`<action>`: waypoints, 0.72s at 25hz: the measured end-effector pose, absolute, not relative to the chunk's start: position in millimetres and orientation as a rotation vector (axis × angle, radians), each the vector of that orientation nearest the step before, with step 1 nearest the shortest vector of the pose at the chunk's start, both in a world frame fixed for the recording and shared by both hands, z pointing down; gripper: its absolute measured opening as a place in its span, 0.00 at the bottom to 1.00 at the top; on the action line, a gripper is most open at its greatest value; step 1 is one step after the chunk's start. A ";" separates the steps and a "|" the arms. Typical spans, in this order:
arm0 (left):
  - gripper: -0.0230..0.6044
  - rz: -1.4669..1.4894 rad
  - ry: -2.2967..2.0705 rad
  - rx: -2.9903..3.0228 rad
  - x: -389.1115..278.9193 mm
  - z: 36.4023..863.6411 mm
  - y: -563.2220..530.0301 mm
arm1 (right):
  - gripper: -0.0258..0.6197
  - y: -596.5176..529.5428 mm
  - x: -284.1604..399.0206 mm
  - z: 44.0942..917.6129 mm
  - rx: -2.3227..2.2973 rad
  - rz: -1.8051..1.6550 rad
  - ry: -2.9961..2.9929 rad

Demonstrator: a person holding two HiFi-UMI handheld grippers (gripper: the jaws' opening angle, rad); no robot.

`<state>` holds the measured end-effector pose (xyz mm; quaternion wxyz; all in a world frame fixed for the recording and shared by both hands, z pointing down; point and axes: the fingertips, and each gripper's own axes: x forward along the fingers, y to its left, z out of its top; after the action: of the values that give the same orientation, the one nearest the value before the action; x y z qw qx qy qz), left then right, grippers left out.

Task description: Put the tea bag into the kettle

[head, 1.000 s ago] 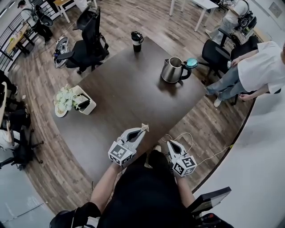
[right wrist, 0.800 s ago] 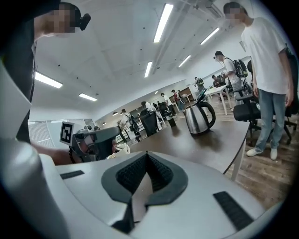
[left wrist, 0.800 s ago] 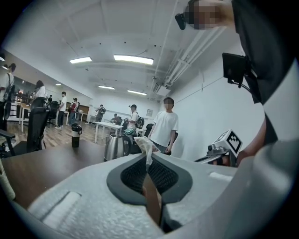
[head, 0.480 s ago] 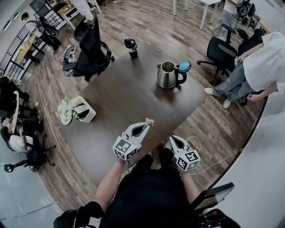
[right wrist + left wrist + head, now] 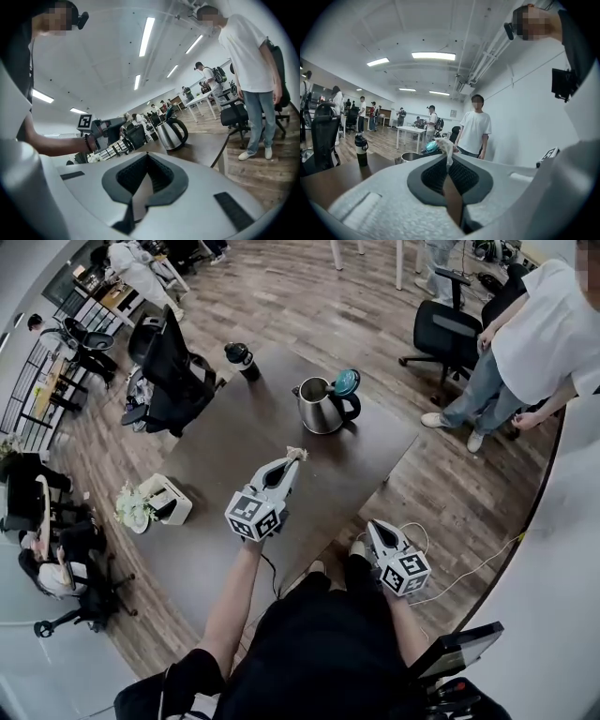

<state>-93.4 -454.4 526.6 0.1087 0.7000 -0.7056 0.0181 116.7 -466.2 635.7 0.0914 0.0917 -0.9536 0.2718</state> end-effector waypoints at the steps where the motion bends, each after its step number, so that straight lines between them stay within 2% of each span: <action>1: 0.05 0.068 -2.083 2.060 -98.9 522.8 -464.9 | 0.05 -472.8 121.1 636.5 0.289 0.812 -2.834; 7: 0.05 0.105 -2.131 2.024 -142.4 506.2 -518.6 | 0.05 -502.2 137.8 642.4 0.367 0.841 -2.834; 18: 0.05 0.114 -2.116 1.862 -207.1 553.1 -575.2 | 0.05 -525.0 155.1 664.8 0.455 0.880 -2.794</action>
<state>-207.1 -575.2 553.1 0.1597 0.6515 -0.7406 0.0398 155.1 -525.0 664.8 0.0882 0.1529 -0.9388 0.2958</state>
